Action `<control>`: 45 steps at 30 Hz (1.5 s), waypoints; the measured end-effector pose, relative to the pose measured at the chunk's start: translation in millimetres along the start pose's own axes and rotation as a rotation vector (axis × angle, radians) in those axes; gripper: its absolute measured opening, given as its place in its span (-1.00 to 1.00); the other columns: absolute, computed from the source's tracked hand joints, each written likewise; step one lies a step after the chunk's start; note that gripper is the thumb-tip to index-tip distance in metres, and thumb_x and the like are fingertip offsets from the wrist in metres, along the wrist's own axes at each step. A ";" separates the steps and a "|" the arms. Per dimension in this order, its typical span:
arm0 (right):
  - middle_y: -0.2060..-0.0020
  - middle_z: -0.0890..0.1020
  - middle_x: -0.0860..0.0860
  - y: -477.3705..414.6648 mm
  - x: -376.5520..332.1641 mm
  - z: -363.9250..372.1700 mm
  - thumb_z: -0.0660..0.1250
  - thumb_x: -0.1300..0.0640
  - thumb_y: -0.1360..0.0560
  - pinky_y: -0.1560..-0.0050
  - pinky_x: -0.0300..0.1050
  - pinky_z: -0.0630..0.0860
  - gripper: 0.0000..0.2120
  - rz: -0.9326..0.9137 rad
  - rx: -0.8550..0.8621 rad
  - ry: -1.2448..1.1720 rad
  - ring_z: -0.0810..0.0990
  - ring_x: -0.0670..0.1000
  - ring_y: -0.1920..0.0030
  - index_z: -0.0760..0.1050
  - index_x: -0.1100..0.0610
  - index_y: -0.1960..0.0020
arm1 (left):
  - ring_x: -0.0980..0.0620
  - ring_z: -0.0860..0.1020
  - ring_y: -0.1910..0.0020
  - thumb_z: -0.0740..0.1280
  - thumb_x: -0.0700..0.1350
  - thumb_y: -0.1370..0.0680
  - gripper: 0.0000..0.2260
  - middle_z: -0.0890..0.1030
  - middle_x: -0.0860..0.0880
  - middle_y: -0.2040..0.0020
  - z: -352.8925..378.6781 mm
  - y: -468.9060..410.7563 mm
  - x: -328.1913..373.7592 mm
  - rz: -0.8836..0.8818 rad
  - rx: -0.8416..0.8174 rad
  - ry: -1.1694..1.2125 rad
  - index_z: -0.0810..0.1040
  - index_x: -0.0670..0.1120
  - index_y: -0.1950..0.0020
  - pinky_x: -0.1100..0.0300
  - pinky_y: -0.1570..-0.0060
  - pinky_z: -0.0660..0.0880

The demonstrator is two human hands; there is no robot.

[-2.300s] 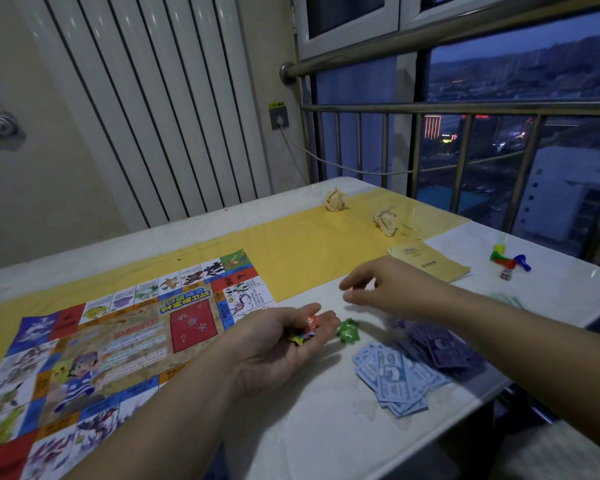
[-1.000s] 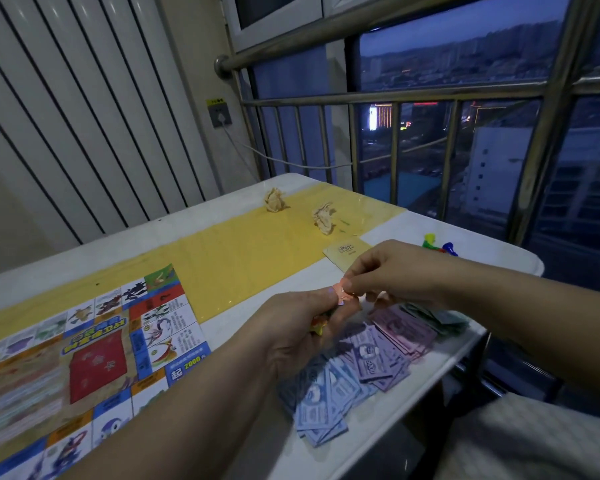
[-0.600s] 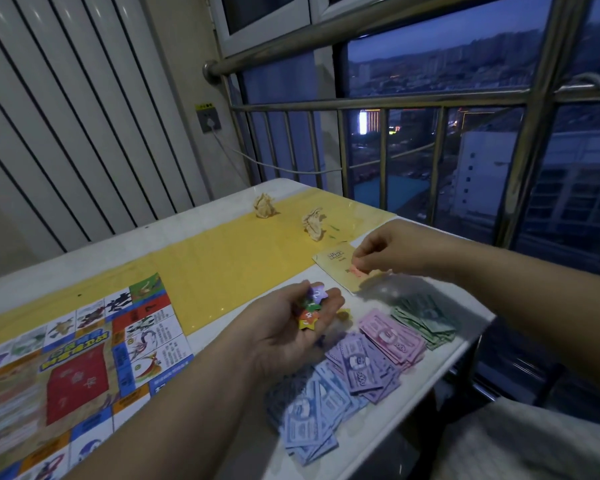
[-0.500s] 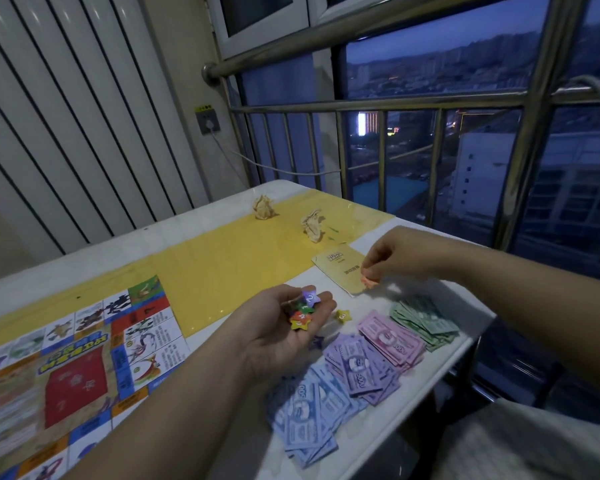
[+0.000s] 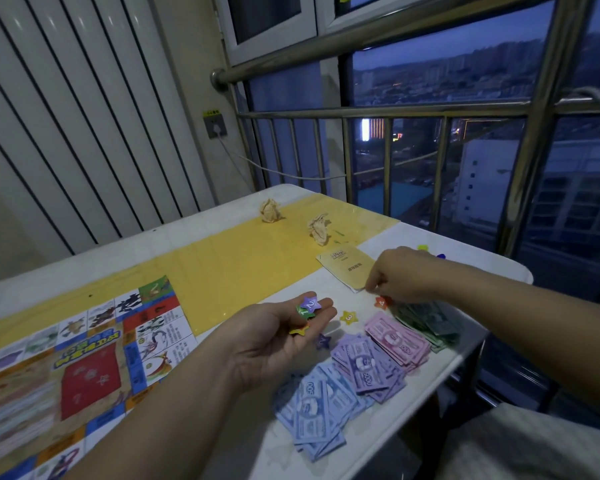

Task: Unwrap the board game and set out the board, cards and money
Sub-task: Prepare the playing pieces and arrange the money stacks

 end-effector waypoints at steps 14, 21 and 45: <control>0.16 0.67 0.06 38.7 -80.3 -5.8 0.42 -0.05 -0.44 0.21 -0.13 0.49 -0.78 -0.286 -0.043 -0.652 0.55 -0.09 0.26 0.64 0.09 0.05 | -0.14 0.67 0.17 0.10 -0.44 -0.57 -0.77 0.58 -0.40 -0.06 -17.1 23.7 -0.2 0.005 -0.105 -0.118 0.48 -0.45 -0.13 0.12 0.16 0.61; 0.26 0.67 -0.01 38.0 -102.1 5.0 0.48 0.08 -0.41 0.14 -0.17 0.52 -0.88 -0.293 -0.013 -0.824 0.60 -0.10 0.26 0.63 0.08 0.08 | -0.11 0.65 0.20 0.15 -0.43 -0.57 -0.82 0.61 -0.33 0.07 -33.5 34.0 5.0 0.071 -0.019 -0.149 0.51 -0.44 -0.06 0.17 0.21 0.59; 0.19 0.70 -0.03 32.8 -116.0 3.4 0.46 0.01 -0.42 0.00 -0.04 0.57 -0.93 -0.310 -0.046 -0.709 0.64 0.01 0.08 0.67 -0.01 0.14 | -0.10 0.63 0.45 0.18 -0.37 -0.58 -0.84 0.62 -0.30 0.25 -40.5 40.5 2.7 0.073 0.052 0.084 0.52 -0.43 0.06 0.17 0.32 0.57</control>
Point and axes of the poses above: each hand's wrist, its own y-axis away from the middle knuckle, its own z-axis out of the palm, x = y × z, the point moved 4 cm from there along -y, towards the middle knuckle
